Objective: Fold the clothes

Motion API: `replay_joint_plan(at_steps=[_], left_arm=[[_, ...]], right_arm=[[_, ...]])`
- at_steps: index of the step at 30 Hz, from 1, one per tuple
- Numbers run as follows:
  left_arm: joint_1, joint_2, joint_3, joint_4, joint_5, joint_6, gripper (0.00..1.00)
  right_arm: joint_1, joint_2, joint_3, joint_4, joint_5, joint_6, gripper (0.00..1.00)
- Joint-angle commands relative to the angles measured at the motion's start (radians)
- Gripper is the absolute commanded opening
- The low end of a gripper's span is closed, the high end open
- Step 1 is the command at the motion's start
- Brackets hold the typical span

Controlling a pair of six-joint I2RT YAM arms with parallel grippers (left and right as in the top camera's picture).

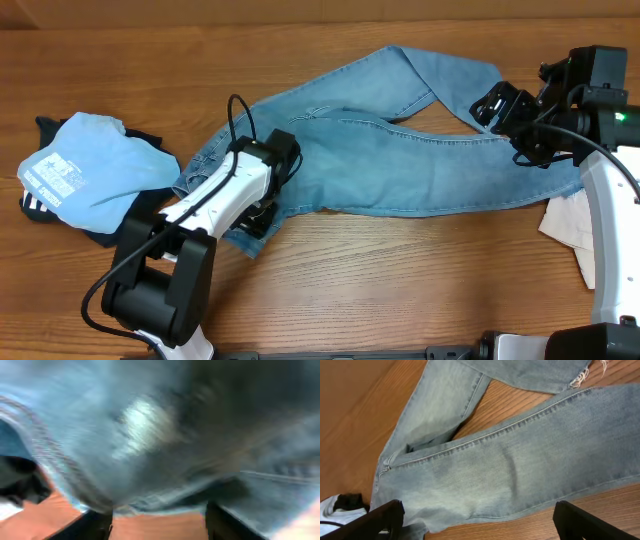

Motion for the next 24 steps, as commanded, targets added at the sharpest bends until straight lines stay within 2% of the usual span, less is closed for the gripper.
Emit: replay_joint_plan(at_steps=[1, 3, 4, 6, 7, 9, 11, 13, 16, 17, 19, 21, 24], left_arm=[[0.009, -0.010, -0.003, 0.055, -0.147, -0.045, 0.46], [0.005, -0.010, -0.002, 0.063, -0.189, -0.070, 0.30], [0.002, -0.010, 0.002, 0.059, -0.240, -0.114, 0.25], [0.003, -0.010, 0.015, 0.045, -0.251, -0.132, 0.15], [0.004, -0.010, 0.023, 0.031, -0.243, -0.132, 0.06], [-0.002, -0.011, 0.051, -0.015, -0.221, -0.133, 0.04], [-0.023, -0.015, 0.177, -0.151, -0.137, -0.132, 0.04], [-0.025, -0.025, 0.354, -0.301, 0.019, -0.132, 0.04], [-0.027, -0.068, 0.554, -0.418, 0.274, -0.090, 0.04], [-0.027, -0.084, 0.563, -0.428, 0.274, -0.090, 0.04], [-0.006, -0.082, 0.543, -0.428, 0.227, -0.090, 0.36], [0.024, -0.082, 0.431, -0.343, 0.228, -0.113, 0.42], [0.095, -0.082, 0.149, -0.160, 0.225, -0.184, 0.49]], right_arm=[[-0.002, -0.013, 0.002, 0.005, -0.006, -0.014, 1.00], [-0.002, -0.013, 0.002, 0.005, -0.006, -0.014, 1.00], [-0.002, -0.013, 0.002, 0.005, -0.006, -0.014, 1.00], [-0.002, -0.013, 0.002, 0.005, -0.006, -0.014, 1.00], [-0.002, -0.013, 0.002, 0.005, -0.006, -0.014, 1.00], [-0.002, -0.013, 0.002, 0.003, -0.005, -0.014, 1.00], [-0.002, -0.013, 0.002, 0.003, -0.005, -0.018, 1.00], [-0.002, -0.013, 0.002, 0.003, -0.002, -0.019, 1.00], [-0.002, -0.013, 0.002, 0.002, 0.021, -0.025, 1.00], [-0.002, -0.013, 0.002, 0.002, 0.021, -0.025, 1.00], [-0.002, -0.013, 0.002, 0.004, 0.021, -0.025, 1.00], [-0.002, -0.013, 0.002, 0.004, 0.021, -0.025, 1.00], [-0.002, -0.013, 0.002, -0.003, 0.021, -0.025, 1.00]])
